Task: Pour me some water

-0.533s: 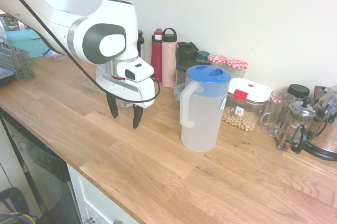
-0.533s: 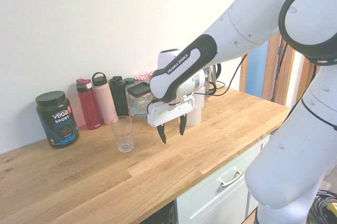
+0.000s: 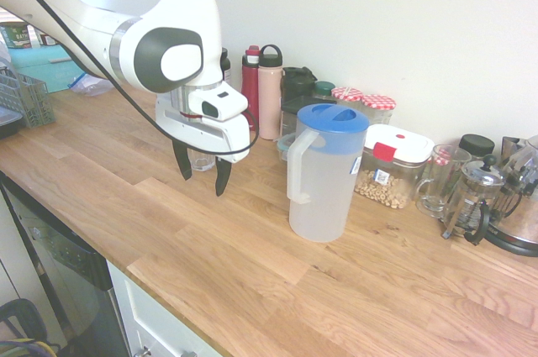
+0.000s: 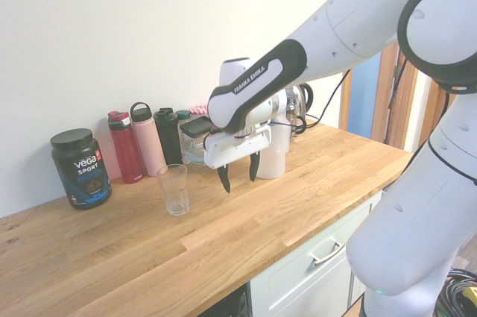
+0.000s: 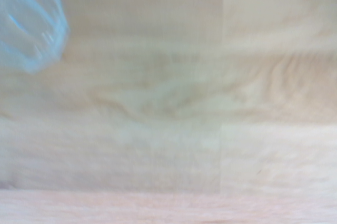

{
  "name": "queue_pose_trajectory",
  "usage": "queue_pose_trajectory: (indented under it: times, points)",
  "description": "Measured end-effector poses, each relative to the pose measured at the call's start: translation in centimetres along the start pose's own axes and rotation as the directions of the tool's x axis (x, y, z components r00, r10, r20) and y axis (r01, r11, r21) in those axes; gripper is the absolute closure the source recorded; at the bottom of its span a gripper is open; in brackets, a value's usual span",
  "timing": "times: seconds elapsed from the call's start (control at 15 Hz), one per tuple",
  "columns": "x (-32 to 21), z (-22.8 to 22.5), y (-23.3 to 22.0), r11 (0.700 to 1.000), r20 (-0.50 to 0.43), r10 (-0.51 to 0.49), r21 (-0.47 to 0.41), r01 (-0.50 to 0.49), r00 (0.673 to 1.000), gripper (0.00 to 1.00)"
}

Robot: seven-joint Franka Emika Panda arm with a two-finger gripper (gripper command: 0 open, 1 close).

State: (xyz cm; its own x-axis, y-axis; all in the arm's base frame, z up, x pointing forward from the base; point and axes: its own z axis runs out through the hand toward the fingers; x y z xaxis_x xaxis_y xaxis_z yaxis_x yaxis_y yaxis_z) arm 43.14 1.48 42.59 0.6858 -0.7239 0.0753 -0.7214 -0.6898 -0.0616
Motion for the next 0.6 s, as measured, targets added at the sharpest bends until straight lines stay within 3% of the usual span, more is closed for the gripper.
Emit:
queue_pose_trajectory:
  times: [0.33,0.6]
  points:
    - [2.6,-11.5,2.8,0.996,-0.079,0.066,0.061,-0.062,0.995,0.00]
    - [5.2,-16.5,7.8,0.992,-0.128,0.106,0.077,-0.096,0.986,0.00]
